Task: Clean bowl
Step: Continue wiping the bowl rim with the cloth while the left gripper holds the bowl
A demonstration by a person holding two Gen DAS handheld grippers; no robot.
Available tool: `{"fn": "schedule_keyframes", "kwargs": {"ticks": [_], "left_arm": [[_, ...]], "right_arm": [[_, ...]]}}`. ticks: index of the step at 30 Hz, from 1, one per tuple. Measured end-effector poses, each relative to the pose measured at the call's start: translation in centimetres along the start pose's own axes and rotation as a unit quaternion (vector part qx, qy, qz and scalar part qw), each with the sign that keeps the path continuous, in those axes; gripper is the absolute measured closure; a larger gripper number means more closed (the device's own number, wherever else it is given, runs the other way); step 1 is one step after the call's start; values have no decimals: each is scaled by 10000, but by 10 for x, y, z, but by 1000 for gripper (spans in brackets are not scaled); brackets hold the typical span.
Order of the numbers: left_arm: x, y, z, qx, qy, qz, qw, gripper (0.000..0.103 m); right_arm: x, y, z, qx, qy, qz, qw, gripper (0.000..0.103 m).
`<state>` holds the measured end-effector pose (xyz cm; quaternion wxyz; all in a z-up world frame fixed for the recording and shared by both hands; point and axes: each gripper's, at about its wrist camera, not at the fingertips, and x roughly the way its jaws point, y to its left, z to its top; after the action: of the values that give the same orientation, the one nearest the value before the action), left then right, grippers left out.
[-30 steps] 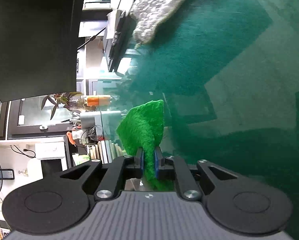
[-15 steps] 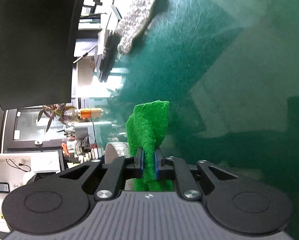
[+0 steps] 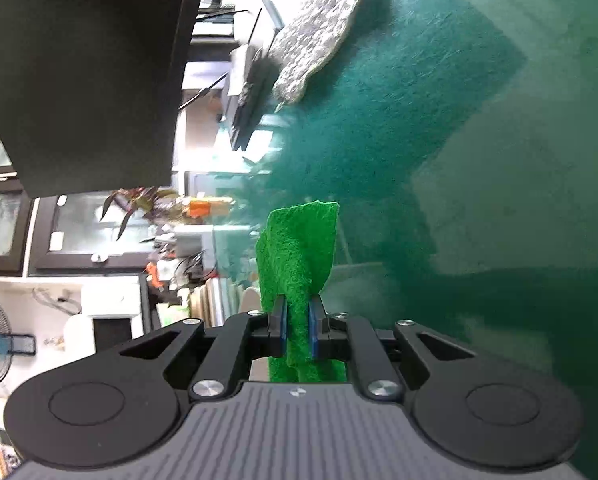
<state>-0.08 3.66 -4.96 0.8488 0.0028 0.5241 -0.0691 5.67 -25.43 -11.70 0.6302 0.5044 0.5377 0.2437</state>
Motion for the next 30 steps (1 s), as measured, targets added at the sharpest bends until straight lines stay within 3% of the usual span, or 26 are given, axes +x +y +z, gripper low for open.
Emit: {"fn": "schedule_keyframes", "kwargs": {"ticks": [1, 5, 14, 23, 30], "left_arm": [[2, -1, -1, -55, 37, 56, 10000, 70], [2, -2, 1, -177, 178, 192, 9995, 78], [5, -19, 14, 808, 407, 491, 9947, 74], [11, -23, 19, 866, 573, 609, 9927, 74], [12, -35, 21, 1248, 547, 730, 9880, 73]], "right_arm": [[0, -1, 0, -50, 74, 22, 10000, 91], [0, -6, 3, 27, 172, 156, 9997, 91], [13, -19, 12, 338, 502, 309, 9977, 91], [64, 10, 34, 74, 629, 477, 9969, 91], [27, -3, 20, 53, 636, 393, 9972, 91]]}}
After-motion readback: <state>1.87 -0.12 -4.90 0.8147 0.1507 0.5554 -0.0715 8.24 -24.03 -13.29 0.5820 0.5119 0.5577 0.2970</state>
